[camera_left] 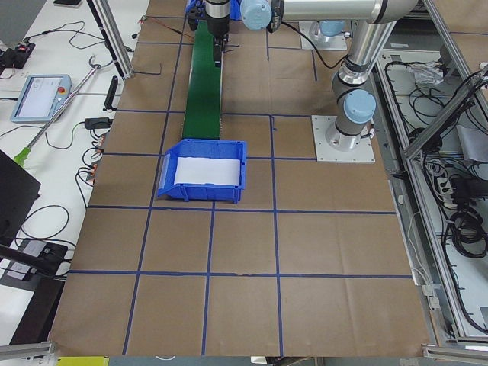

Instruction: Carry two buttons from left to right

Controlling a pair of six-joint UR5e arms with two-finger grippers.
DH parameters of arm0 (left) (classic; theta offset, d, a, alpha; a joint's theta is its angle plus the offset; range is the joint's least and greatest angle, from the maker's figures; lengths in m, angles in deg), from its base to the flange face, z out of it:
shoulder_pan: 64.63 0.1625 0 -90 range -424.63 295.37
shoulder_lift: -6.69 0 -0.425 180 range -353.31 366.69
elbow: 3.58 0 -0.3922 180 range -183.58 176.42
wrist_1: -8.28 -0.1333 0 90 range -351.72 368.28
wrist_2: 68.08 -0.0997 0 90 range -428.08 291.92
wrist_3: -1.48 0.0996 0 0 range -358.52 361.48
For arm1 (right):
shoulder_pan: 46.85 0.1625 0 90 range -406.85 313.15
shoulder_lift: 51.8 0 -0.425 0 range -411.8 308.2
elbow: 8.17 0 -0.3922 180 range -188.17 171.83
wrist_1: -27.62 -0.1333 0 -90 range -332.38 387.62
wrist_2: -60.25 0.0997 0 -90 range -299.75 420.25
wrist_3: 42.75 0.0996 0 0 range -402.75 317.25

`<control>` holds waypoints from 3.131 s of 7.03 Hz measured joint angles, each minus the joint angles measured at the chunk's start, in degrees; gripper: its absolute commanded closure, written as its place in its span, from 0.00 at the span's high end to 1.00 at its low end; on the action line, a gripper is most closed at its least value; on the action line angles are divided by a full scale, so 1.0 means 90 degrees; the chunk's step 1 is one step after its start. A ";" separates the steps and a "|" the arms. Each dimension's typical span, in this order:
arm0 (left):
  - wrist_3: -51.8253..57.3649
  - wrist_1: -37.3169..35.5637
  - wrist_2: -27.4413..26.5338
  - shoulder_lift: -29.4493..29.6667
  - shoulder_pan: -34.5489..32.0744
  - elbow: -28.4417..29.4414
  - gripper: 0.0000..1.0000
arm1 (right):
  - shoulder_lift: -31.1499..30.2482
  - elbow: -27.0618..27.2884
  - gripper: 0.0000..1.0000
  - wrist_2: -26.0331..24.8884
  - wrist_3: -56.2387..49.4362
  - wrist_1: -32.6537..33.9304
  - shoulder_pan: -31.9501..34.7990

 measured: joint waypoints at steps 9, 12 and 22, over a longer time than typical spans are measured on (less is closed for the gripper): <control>0.0002 0.0009 -0.0007 -0.0010 -0.0005 -0.0022 1.00 | -0.0577 0.0710 1.00 -0.0371 0.0431 0.0071 0.0503; 0.0006 0.0008 -0.0003 -0.0013 -0.0001 -0.0038 1.00 | -0.0480 0.0736 1.00 -0.0397 0.0415 0.0072 0.0531; 0.0002 0.0005 -0.0003 -0.0018 -0.0001 -0.0038 1.00 | -0.0494 0.0731 1.00 -0.0449 0.0403 0.0030 0.0503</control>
